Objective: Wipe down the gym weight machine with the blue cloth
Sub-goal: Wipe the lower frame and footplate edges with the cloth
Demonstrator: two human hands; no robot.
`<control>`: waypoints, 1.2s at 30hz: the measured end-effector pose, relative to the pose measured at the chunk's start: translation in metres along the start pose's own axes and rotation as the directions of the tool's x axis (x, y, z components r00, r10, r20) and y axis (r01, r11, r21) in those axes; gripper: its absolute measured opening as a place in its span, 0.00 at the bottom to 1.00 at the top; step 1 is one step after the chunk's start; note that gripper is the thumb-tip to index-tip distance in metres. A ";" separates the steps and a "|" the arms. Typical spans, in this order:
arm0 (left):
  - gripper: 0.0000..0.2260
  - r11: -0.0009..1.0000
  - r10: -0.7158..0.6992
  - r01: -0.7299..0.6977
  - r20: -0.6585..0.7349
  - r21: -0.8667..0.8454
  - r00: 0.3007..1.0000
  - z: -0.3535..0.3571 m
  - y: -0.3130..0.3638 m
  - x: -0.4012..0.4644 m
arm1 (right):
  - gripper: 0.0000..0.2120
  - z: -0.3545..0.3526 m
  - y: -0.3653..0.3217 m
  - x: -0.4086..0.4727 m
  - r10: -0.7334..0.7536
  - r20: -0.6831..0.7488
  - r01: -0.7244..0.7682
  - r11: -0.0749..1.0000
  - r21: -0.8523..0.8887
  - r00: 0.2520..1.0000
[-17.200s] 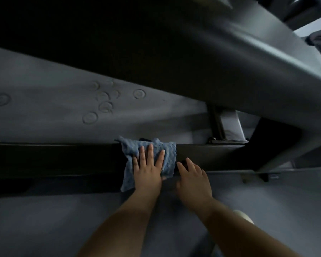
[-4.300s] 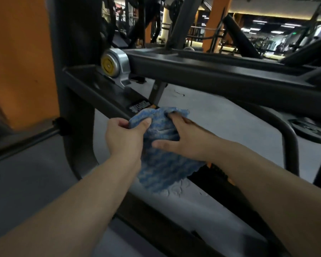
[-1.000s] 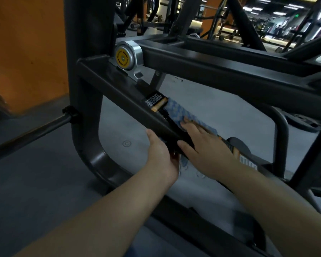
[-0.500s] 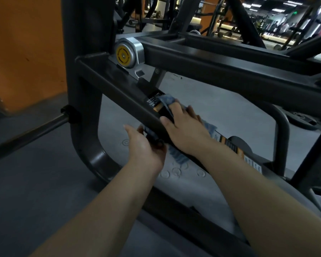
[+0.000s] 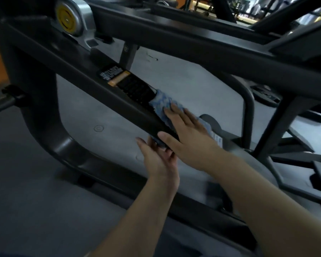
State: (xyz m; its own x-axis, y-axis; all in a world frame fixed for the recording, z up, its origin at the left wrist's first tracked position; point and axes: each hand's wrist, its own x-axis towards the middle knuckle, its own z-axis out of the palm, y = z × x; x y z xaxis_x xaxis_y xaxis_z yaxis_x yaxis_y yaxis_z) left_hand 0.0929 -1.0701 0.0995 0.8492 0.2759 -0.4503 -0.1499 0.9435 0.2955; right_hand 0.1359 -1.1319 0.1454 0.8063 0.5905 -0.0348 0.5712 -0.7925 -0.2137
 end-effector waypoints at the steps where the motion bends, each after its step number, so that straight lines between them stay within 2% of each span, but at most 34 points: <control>1: 0.27 0.999 -0.032 0.032 0.008 -0.008 0.999 -0.003 -0.011 -0.002 | 0.30 -0.001 0.011 -0.013 0.013 -0.002 -0.013 1.000 0.012 1.000; 8: 0.29 0.989 -0.148 0.148 0.039 -0.009 0.988 -0.011 -0.061 -0.012 | 0.29 -0.003 0.060 -0.075 0.142 0.050 -0.143 0.990 0.014 0.989; 13: 0.27 0.992 -0.114 0.112 -0.027 -0.060 0.993 -0.010 -0.054 -0.014 | 0.30 0.004 0.044 -0.071 0.163 0.065 -0.165 0.986 0.017 0.984; 18: 0.31 0.998 -0.040 0.041 0.008 -0.042 0.999 -0.014 -0.043 -0.012 | 0.31 0.002 0.023 -0.048 0.147 0.032 -0.148 0.988 0.035 0.989; 28: 0.32 0.999 -0.020 0.018 0.046 0.039 0.999 -0.023 -0.102 -0.017 | 0.33 0.004 0.067 -0.078 0.092 0.049 -0.089 0.994 -0.067 0.995; 31: 0.30 0.994 -0.068 0.064 0.045 0.085 0.997 -0.027 -0.132 -0.023 | 0.34 0.007 0.088 -0.091 0.096 0.053 -0.092 0.993 -0.080 0.994; 36: 0.31 0.962 -0.235 0.229 0.026 0.149 0.972 -0.034 -0.186 -0.048 | 0.35 0.017 0.140 -0.140 0.175 0.029 -0.173 0.983 -0.062 0.984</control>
State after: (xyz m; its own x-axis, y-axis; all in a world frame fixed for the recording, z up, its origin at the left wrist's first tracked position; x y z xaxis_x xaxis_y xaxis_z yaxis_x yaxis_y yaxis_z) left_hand 0.0627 -1.2530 0.0374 0.8736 0.0417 -0.4848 0.1254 0.9434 0.3071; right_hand 0.1000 -1.3229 0.1036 0.8891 0.4467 -0.0997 0.4314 -0.8907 -0.1432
